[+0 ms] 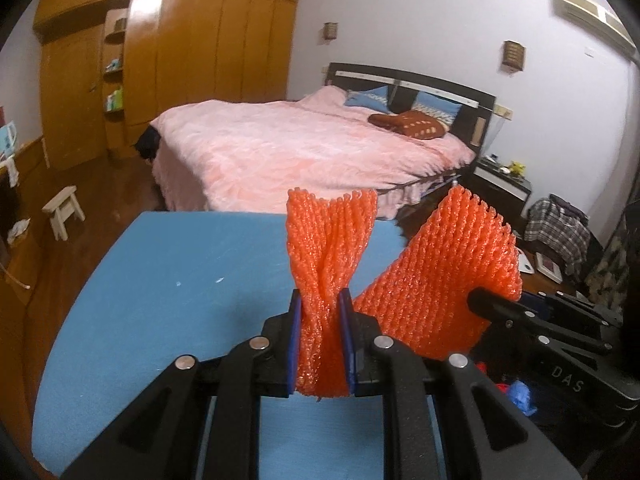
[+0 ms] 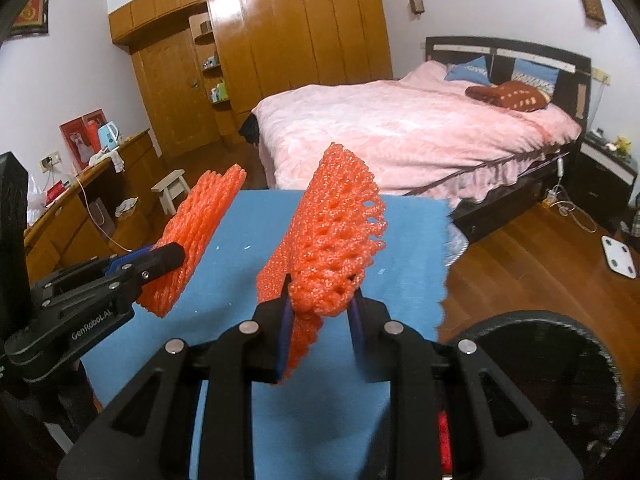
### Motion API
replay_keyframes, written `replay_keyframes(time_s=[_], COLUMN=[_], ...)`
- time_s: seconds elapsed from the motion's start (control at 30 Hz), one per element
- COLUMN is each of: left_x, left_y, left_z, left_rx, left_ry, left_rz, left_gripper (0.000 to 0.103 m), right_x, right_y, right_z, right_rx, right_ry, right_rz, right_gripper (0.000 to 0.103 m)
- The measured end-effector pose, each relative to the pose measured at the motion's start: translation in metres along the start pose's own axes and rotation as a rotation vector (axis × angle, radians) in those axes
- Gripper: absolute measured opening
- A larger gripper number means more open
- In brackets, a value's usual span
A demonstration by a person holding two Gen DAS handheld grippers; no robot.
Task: Collect trash
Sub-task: 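Carry both orange mesh nets over the bin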
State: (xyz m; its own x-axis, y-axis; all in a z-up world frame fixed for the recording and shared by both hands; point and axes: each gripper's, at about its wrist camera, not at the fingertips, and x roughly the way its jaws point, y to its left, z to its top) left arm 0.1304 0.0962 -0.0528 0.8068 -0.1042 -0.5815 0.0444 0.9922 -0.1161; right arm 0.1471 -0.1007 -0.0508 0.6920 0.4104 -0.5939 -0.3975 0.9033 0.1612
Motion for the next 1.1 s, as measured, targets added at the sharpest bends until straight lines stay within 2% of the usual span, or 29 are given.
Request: replay_keyframes(time_s=[0.6, 1.1], left_x=[-0.024, -0.008], left_y=[-0.108, -0.181], left_z=[0.01, -0.006], left_rx=[0.14, 0.227], left_ry=[-0.047, -0.008], left_rz=[-0.174, -0.304], left_gripper=[0.018, 0.018], right_x=[-0.097, -0.137], right_y=[-0.073, -0.132], right_z=[-0.025, -0.062], right_rx=[0.069, 0.153], right_ry=[-0.085, -0.08], right_rz=[-0.134, -0.269], right_gripper=[0.024, 0.025])
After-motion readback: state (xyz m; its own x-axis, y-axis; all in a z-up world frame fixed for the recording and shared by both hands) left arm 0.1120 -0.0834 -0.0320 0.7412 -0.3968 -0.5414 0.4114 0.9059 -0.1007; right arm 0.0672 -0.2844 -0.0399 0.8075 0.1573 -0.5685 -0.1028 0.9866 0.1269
